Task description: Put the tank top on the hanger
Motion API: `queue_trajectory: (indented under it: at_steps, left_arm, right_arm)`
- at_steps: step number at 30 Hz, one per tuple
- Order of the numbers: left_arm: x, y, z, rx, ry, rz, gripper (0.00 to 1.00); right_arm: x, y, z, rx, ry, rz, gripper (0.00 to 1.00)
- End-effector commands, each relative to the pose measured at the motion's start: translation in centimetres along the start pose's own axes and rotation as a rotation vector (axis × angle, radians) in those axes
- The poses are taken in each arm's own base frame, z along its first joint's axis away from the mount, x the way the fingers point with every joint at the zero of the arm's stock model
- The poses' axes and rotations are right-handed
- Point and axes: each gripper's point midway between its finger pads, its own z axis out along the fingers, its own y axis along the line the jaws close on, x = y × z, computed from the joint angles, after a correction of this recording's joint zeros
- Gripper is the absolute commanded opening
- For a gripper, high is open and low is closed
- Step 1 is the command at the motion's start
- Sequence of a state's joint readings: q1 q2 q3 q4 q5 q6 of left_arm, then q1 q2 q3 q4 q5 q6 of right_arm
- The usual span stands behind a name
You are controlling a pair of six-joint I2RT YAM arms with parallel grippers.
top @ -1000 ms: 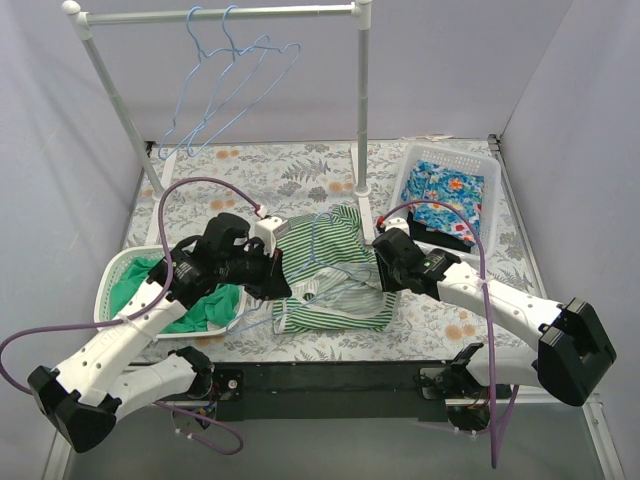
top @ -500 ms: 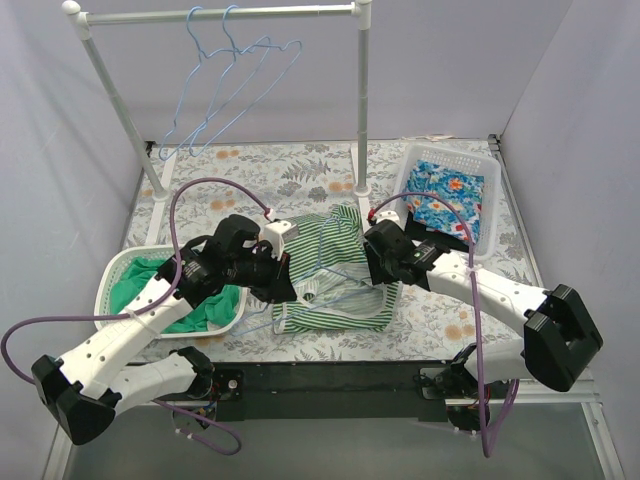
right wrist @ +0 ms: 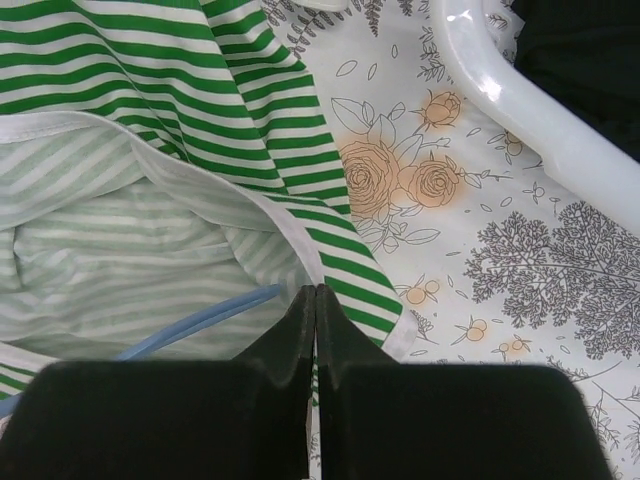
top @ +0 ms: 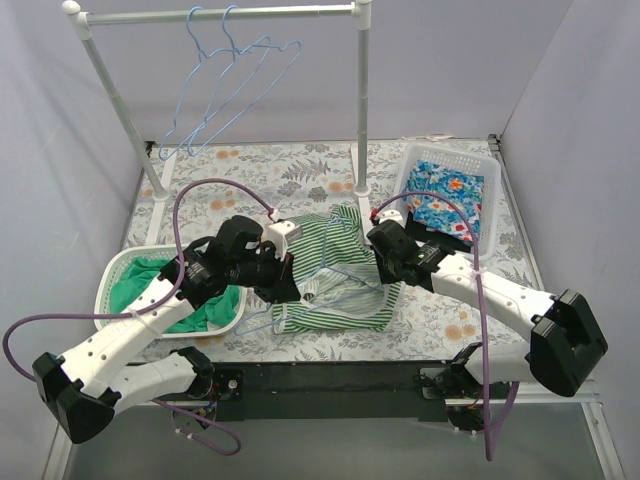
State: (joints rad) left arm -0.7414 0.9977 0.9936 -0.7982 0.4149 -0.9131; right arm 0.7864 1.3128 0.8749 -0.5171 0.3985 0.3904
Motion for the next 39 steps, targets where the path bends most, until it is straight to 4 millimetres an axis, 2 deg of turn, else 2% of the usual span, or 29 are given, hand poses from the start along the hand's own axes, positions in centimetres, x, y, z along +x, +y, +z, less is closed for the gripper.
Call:
queue_trajectory:
  at_steps: [1, 8, 12, 20, 21, 28, 30, 32, 33, 35, 36, 39]
  left_arm:
    - [-0.9, -1.0, 0.5, 0.062, -0.031, 0.045, 0.0]
    - [-1.2, -2.2, 1.4, 0.128, -0.029, 0.083, 0.0]
    - [-2.2, -2.9, 1.6, 0.161, -0.077, 0.116, 0.0]
    - [-2.4, -2.9, 3.1, 0.194, -0.086, 0.101, 0.0]
    - [-3.0, -3.0, 3.3, 0.202, -0.115, 0.108, 0.0]
    - [-4.9, -3.6, 5.2, 0.259, -0.236, 0.059, 0.0]
    - [-5.5, -3.6, 5.9, 0.259, -0.266, 0.055, 0.0]
    - [-5.2, -3.6, 7.0, 0.26, -0.257, 0.04, 0.0]
    - [-5.5, -3.8, 7.2, 0.264, -0.273, 0.047, 0.0]
    - [-5.1, -4.1, 7.9, 0.265, -0.264, 0.046, 0.0]
    - [-5.6, -4.2, 8.2, 0.264, -0.286, 0.053, 0.0]
    - [-5.4, -4.3, 9.1, 0.266, -0.281, 0.053, 0.0]
  right_arm:
    - [-2.8, -0.1, -2.4, -0.02, -0.102, 0.038, 0.01]
    - [-5.7, 0.5, -5.6, -0.093, -0.198, 0.074, 0.01]
    - [-7.3, 0.6, -7.3, -0.124, -0.261, 0.088, 0.01]
    - [-9.6, 1.8, -10.3, -0.244, -0.361, 0.106, 0.01]
    - [-10.0, 2.0, -11.0, -0.266, -0.387, 0.11, 0.01]
    - [-10.3, 3.2, -13.1, -0.388, -0.453, 0.121, 0.01]
    - [-9.7, 3.1, -12.9, -0.395, -0.456, 0.124, 0.01]
    - [-9.4, 3.1, -12.8, -0.399, -0.456, 0.122, 0.01]
    - [-9.2, 3.1, -12.8, -0.402, -0.455, 0.121, 0.13]
    - [-8.9, 3.1, -12.9, -0.41, -0.456, 0.106, 0.28]
    - [-9.0, 3.0, -13.4, -0.415, -0.47, 0.105, 0.4]
    - [-9.2, 2.8, -14.8, -0.445, -0.522, 0.088, 0.52]
